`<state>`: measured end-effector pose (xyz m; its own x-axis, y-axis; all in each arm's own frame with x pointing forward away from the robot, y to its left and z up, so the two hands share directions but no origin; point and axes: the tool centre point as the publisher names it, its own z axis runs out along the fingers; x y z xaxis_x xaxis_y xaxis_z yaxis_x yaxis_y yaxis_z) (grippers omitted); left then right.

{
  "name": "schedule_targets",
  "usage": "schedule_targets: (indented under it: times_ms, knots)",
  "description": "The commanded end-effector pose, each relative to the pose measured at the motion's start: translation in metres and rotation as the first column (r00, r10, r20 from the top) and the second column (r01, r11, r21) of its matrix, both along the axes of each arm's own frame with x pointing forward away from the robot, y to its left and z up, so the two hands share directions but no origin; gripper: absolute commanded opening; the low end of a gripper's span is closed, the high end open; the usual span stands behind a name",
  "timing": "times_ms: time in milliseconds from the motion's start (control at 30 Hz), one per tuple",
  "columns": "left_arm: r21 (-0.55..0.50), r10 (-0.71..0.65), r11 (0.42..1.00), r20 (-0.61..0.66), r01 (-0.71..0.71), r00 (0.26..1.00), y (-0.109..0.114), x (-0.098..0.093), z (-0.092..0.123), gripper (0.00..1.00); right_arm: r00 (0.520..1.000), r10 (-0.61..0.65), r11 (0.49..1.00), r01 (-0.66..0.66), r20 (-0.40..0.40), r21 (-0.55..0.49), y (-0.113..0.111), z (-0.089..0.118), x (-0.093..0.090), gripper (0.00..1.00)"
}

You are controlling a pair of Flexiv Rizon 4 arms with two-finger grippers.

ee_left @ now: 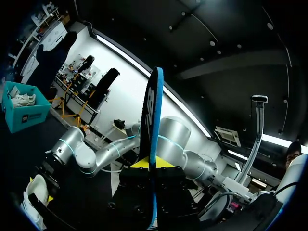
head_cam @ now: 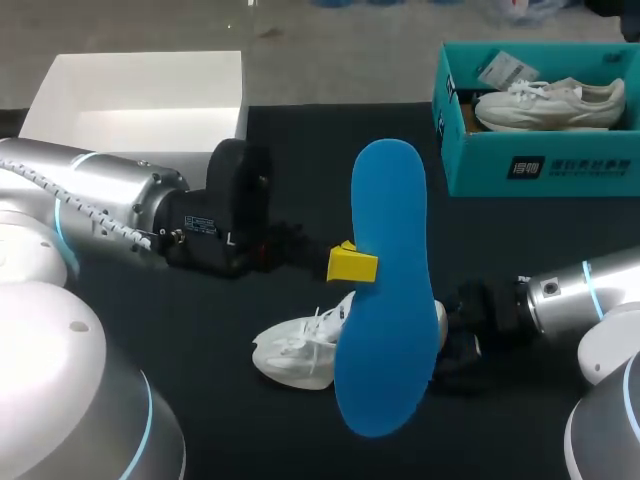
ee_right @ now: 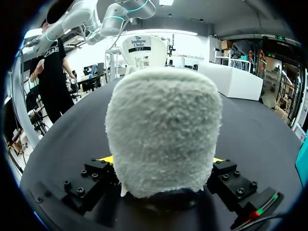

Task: Take the shoe out of the shoebox, open the shoe tongue, remove and reinsert the insole, then place the shoe into the shoebox

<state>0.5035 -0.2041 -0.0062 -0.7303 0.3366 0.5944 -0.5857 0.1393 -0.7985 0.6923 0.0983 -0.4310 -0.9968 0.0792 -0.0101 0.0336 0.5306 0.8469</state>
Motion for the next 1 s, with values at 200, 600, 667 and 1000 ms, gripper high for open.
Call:
schedule_targets:
  times_ms: [200,600,667,1000]
  knots:
    - [-0.001,0.000,1.000,0.000,0.000,1.000,-0.001,0.000,0.000,0.00,1.000,-0.008,0.999,0.008,0.004,-0.037,0.001,0.005,-0.002,1.00]
    - [-0.001,0.000,1.000,0.000,0.000,1.000,-0.001,0.000,0.000,0.00,0.995,-0.094,0.963,0.083,-0.030,-0.257,-0.007,0.024,-0.007,1.00]
    - [-0.001,0.000,1.000,0.000,0.000,1.000,-0.001,0.000,0.000,0.00,0.995,-0.094,0.963,0.083,-0.030,-0.257,-0.007,0.024,-0.007,1.00]
    - [-0.001,0.000,1.000,0.000,0.000,1.000,-0.001,0.000,0.000,0.00,0.995,-0.094,0.963,0.083,-0.030,-0.257,-0.007,0.024,-0.007,1.00]
